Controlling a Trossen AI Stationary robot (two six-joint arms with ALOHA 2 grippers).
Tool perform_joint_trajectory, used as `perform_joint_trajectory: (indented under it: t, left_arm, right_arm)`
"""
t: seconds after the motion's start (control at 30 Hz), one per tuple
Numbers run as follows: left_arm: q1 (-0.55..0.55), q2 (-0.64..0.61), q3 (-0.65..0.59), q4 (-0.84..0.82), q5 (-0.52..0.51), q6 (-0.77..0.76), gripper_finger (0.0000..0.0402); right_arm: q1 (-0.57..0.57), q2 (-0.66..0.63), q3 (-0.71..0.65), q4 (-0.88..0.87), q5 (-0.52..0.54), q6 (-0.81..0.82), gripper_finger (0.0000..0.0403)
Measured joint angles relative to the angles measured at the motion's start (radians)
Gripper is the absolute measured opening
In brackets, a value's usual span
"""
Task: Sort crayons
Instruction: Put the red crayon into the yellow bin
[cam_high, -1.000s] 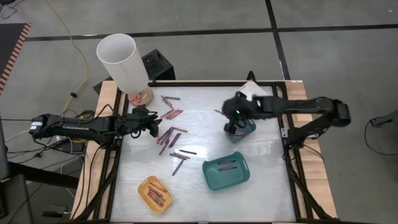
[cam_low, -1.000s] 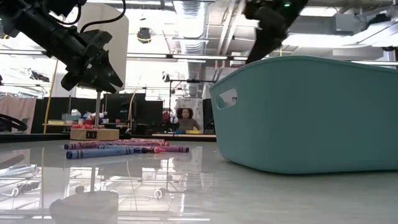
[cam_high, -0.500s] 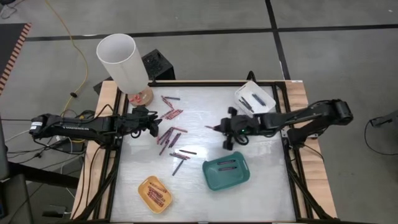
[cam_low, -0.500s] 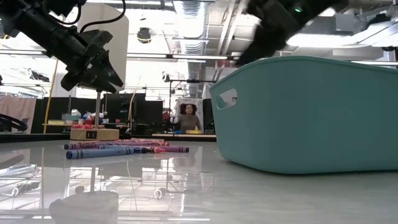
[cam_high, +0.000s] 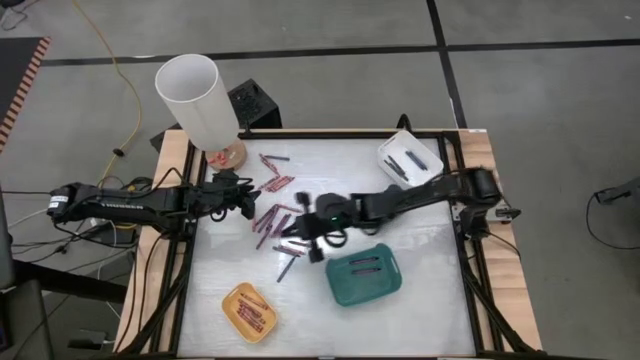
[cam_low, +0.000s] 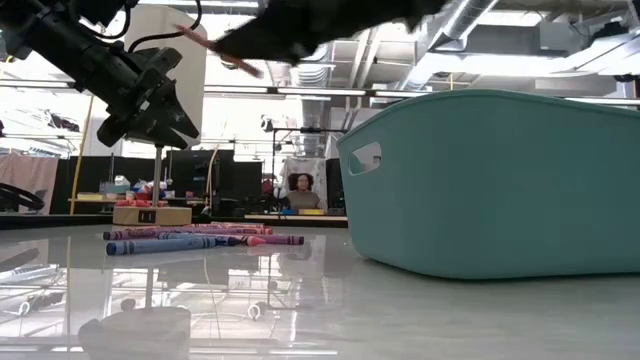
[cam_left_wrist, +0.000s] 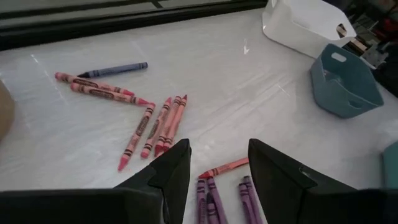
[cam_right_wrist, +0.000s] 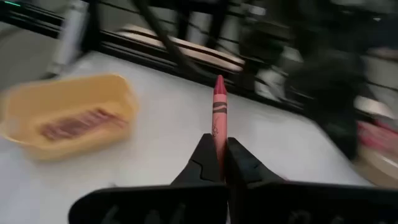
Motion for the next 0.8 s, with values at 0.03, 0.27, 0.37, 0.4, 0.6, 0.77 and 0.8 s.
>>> perform_joint_trajectory:
  t: [0.03,0.27,0.37,0.4,0.6,0.77,0.8]
  left_arm:
    - [0.0,0.0,0.0,0.001,0.005,-0.005,0.0151]
    - [0.0,0.0,0.0,0.007,0.01,-0.013,0.0151]
    - [0.0,0.0,0.0,0.018,0.015,-0.015,0.0151]
    - [0.0,0.0,0.0,0.021,0.019,-0.015,0.0151]
    - [0.0,0.0,0.0,0.018,0.028,-0.01,0.0151]
    - [0.0,0.0,0.0,0.017,0.038,-0.008,0.0151]
    - [0.0,0.0,0.0,0.014,0.038,-0.008,0.0151]
  right_arm:
    - [0.001,0.037,0.041,-0.002,-0.046,0.001,0.0003]
    - [0.028,0.279,0.331,-0.006,-0.405,0.025,0.0003]
    - [0.04,0.384,0.47,-0.001,-0.566,0.056,0.0003]
    - [0.043,0.421,0.521,-0.001,-0.608,0.073,0.0003]
    - [0.056,0.599,0.785,-0.118,-0.802,0.145,0.0003]
    - [0.049,0.684,0.957,-0.15,-0.871,0.144,0.0003]
    - [0.049,0.7,0.98,-0.149,-0.885,0.145,0.0003]
